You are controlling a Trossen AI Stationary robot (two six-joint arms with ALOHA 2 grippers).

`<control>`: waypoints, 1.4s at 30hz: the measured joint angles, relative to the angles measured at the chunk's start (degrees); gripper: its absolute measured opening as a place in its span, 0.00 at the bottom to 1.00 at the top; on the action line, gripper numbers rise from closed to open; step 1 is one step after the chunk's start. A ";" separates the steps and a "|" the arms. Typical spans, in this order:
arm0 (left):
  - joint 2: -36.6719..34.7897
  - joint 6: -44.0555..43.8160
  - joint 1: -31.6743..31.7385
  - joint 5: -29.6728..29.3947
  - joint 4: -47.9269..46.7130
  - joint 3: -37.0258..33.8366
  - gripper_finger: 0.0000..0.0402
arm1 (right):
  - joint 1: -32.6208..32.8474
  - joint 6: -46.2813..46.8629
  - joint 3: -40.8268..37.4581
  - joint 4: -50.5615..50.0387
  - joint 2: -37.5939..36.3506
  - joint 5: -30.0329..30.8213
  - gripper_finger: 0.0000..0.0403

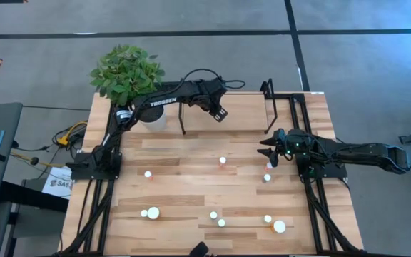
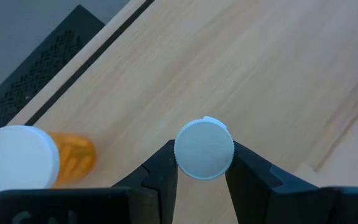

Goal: Pick and place medicine bottles onto shelf by color
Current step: Put the top yellow pill bottle on the shelf

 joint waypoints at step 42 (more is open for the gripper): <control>1.73 -3.32 2.05 0.60 -1.79 0.22 0.26 | 0.01 0.00 -0.01 0.03 0.00 0.00 0.62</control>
